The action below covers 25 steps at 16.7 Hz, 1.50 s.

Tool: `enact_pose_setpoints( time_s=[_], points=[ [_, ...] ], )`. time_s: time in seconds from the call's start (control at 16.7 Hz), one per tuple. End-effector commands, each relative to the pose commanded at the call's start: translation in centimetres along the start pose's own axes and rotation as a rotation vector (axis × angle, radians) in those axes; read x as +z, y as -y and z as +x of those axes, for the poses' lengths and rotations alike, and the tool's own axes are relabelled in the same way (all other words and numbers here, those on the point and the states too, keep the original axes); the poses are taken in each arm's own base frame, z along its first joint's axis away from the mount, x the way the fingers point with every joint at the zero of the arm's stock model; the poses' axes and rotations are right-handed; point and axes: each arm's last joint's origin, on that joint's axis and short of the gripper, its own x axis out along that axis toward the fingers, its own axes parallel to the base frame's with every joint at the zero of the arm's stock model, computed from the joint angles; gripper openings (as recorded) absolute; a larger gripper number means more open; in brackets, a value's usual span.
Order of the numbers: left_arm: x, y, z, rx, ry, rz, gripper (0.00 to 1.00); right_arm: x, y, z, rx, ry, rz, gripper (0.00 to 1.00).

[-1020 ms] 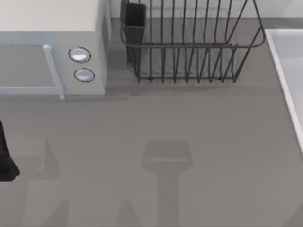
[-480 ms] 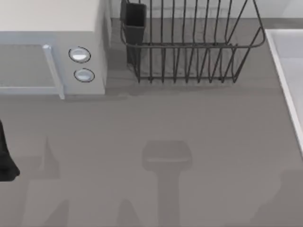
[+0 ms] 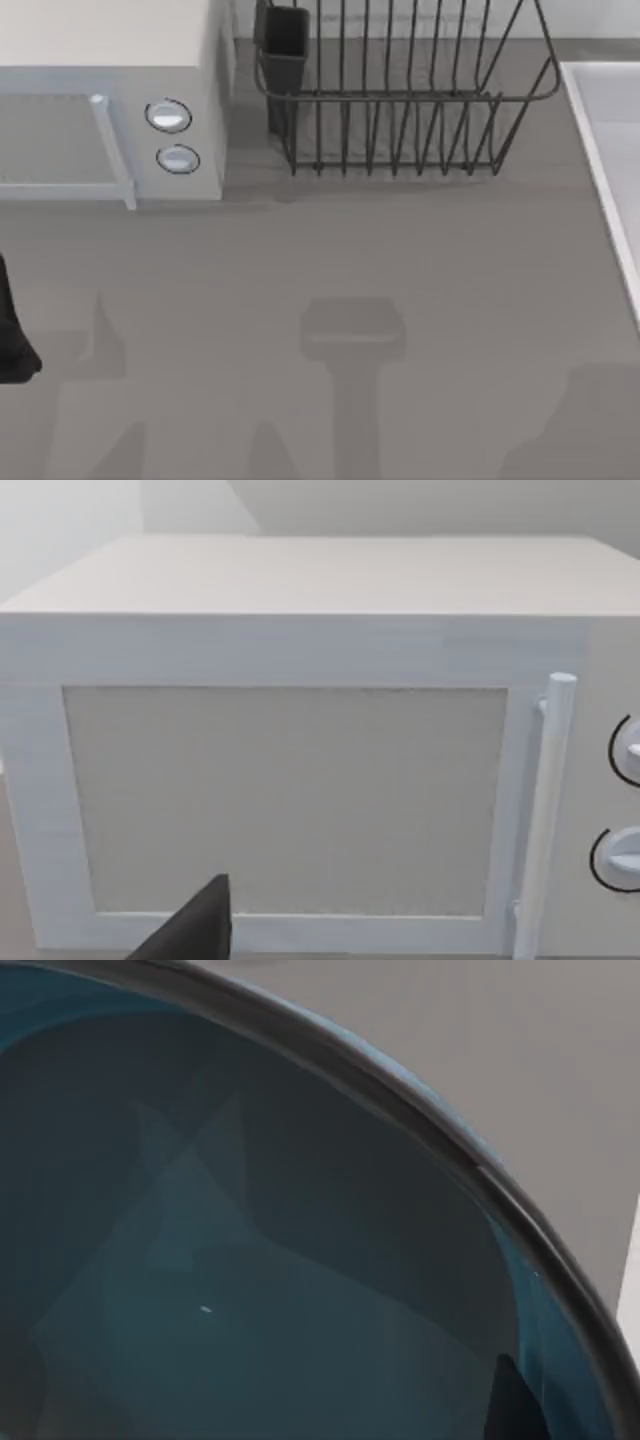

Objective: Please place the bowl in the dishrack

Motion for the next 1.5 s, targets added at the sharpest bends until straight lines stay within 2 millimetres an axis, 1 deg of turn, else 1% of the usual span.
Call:
enact_pose_setpoints(
  time_s=[0.12,0.18,0.3,0.36,0.48,0.6,0.72,0.78,0.84,0.96,1.08,1.14,1.2,1.32,1.44,1.5],
  points=[
    [0.0,0.0,0.0,0.000,0.000,0.000,1.00,1.1,-1.0,-0.3,-0.065,0.032,-0.023,0.00],
    [0.0,0.0,0.0,0.000,0.000,0.000,1.00,1.9,-1.8,-0.6,-0.112,0.058,-0.042,0.00],
    [0.0,0.0,0.0,0.000,0.000,0.000,1.00,4.0,-4.4,-1.2,-0.218,0.135,-0.089,0.00],
    [0.0,0.0,0.0,0.000,0.000,0.000,1.00,5.1,-6.2,-1.4,-0.271,0.185,-0.116,0.00],
    [0.0,0.0,0.0,0.000,0.000,0.000,1.00,7.2,-10.4,-1.9,-0.364,0.307,-0.168,0.00],
    [0.0,0.0,0.0,0.000,0.000,0.000,1.00,8.7,-15.6,-2.3,-0.429,0.458,-0.212,0.00],
    [0.0,0.0,0.0,0.000,0.000,0.000,1.00,9.4,-21.3,-2.6,-0.458,0.630,-0.243,0.00],
    [0.0,0.0,0.0,0.000,0.000,0.000,1.00,9.3,-24.2,-2.8,-0.458,0.721,-0.253,0.00],
    [0.0,0.0,0.0,0.000,0.000,0.000,1.00,8.9,-27.1,-3.0,-0.448,0.813,-0.259,0.00],
    [0.0,0.0,0.0,0.000,0.000,0.000,1.00,7.3,-32.7,-3.6,-0.402,0.997,-0.257,0.00],
    [0.0,0.0,0.0,0.000,0.000,0.000,1.00,4.7,-37.3,-4.6,-0.325,1.172,-0.231,0.00],
    [0.0,0.0,0.0,0.000,0.000,0.000,1.00,3.2,-39.2,-5.2,-0.278,1.252,-0.209,0.00],
    [0.0,0.0,0.0,0.000,0.000,0.000,1.00,1.6,-40.8,-5.9,-0.228,1.325,-0.181,0.00],
    [0.0,0.0,0.0,0.000,0.000,0.000,1.00,-1.4,-42.9,-7.3,-0.128,1.442,-0.114,0.00],
    [0.0,0.0,0.0,0.000,0.000,0.000,1.00,-3.7,-43.8,-8.6,-0.049,1.519,-0.046,0.00],
    [0.0,0.0,0.0,0.000,0.000,0.000,1.00,-4.6,-44.0,-9.1,-0.022,1.542,-0.018,0.00]
  ],
)
